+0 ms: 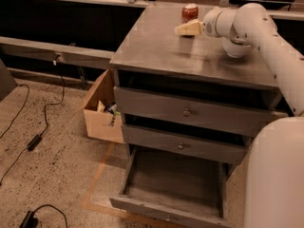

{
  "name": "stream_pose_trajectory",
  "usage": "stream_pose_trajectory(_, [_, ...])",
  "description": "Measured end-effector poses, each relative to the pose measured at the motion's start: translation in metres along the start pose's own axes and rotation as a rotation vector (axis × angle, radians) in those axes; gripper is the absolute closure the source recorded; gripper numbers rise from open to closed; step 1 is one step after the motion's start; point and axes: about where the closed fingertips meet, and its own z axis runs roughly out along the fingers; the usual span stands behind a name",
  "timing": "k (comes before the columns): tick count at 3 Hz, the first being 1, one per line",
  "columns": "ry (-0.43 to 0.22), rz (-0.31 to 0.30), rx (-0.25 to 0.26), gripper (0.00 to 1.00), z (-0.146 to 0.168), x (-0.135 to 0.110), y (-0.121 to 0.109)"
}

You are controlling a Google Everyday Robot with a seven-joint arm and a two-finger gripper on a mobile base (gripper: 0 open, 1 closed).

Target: Place coke can into bottom drawer

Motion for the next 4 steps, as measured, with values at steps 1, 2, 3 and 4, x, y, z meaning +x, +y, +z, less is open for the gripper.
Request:
stream_pose_trajectory(1, [-0.018,0.051,0.025,0.00,0.032,0.004,-0.008])
stream_pose_trajectory(2, [-0.023,0.070,0.054,0.00,0.057,0.001,-0.014])
stream_pose_trajectory(3, [-0.005,0.076,0.109,0.00,0.075,0.000,-0.020])
stream_pose_trajectory(4, [0.010,0.088,0.154,0.17,0.089,0.003,-0.026])
